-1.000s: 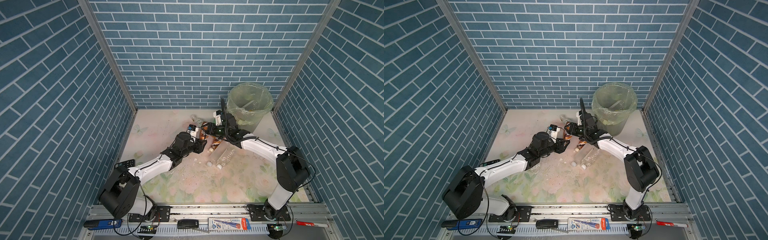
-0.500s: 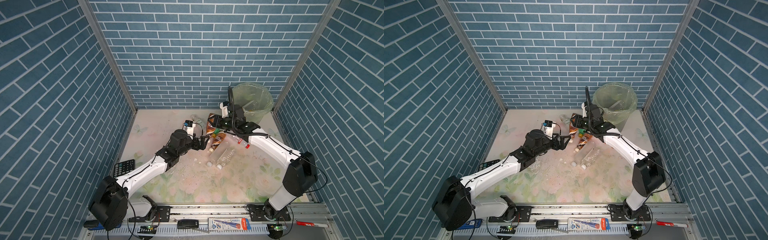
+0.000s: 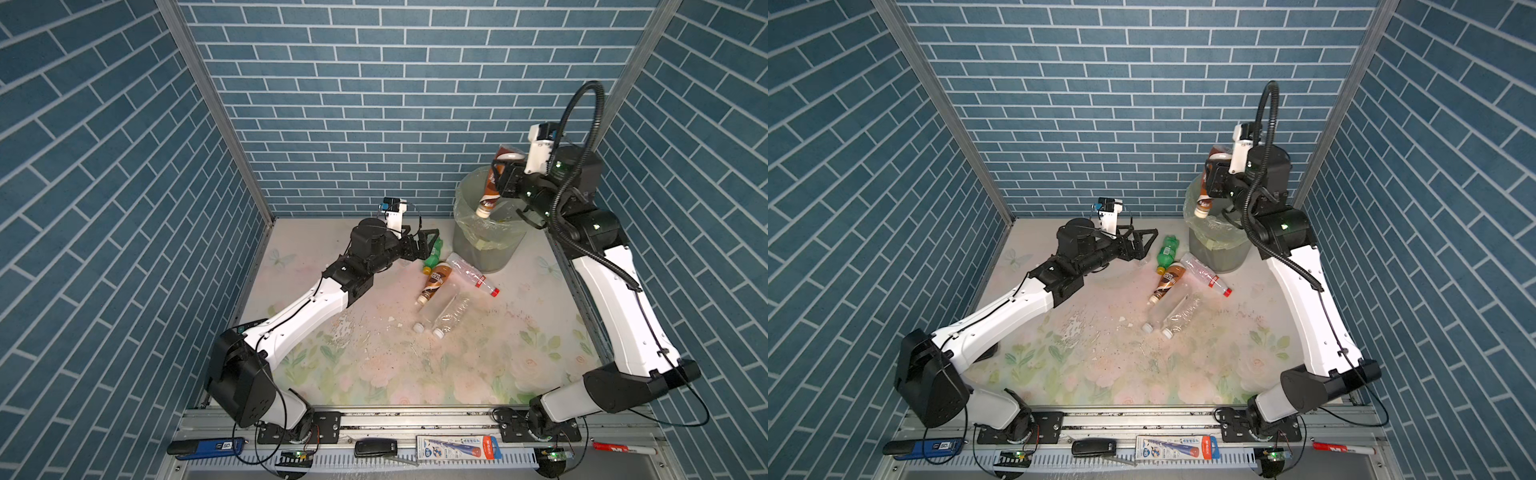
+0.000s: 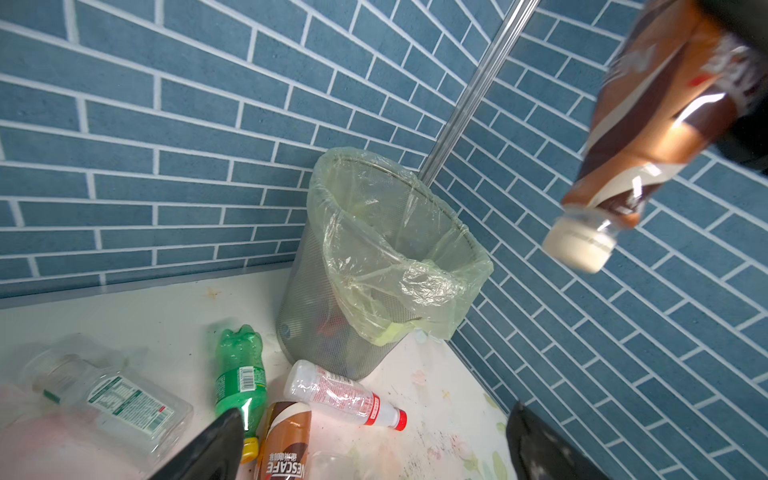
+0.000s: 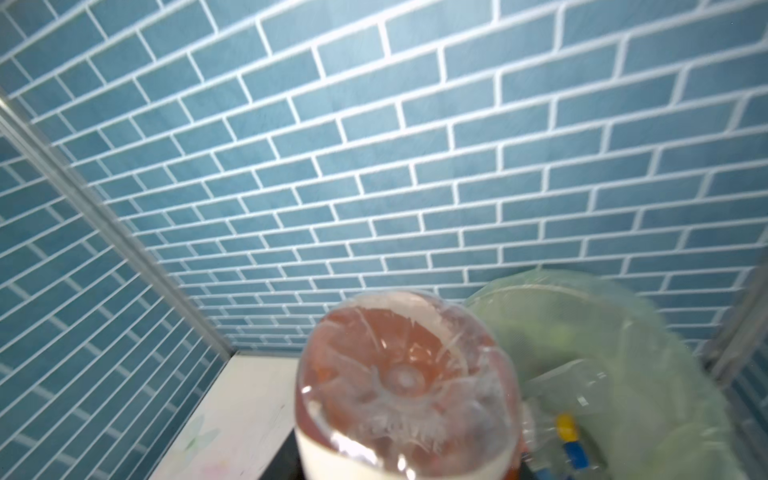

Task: Throw the plastic bottles in the bin
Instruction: 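Carry the Nescafe bottle over the bin with the right gripper and drop it, then swing the right gripper back while the left gripper reaches to the clear green-labelled bottle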

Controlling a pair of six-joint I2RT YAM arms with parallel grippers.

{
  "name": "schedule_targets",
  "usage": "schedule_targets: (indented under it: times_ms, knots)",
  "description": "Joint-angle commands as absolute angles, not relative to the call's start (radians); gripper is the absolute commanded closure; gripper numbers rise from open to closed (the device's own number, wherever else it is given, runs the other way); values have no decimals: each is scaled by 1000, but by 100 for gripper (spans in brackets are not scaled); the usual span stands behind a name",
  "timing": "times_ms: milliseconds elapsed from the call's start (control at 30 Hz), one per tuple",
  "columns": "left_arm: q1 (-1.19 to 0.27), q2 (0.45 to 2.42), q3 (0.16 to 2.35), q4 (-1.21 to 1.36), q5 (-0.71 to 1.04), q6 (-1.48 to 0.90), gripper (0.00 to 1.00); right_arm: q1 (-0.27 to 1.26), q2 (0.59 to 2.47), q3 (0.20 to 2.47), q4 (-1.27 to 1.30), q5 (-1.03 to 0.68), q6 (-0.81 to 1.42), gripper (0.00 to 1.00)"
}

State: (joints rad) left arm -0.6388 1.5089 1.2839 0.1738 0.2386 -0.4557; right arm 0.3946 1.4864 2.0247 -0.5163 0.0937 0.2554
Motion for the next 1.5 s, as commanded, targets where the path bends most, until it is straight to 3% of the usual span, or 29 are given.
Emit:
schedule_targets:
  times_ms: [0,167,333,367,467,500,600,1467]
  knots:
    - [-646,1566,1360,151,284,-448,1,367,1447,2103,-527,246,78,58]
    - [-649,1621,1414,135,308,-451,1,306,1437,2110,-403,301,23,58]
    - [-648,1641,1439,102,313,-432,1,217,1626,2166,-479,251,75,58]
    - [-647,1644,1442,95,313,-429,1,200,1689,2195,-527,237,100,53]
    - [-648,1648,1450,69,316,-419,1,187,1858,2359,-708,195,117,7]
    - [-648,1646,1451,62,317,-413,1,187,1899,2429,-762,184,120,1]
    - [-648,1641,1437,50,311,-403,1,189,1918,2488,-775,173,131,1]
    - [-637,1674,1417,-19,311,-421,1,200,1723,2206,-683,50,195,1]
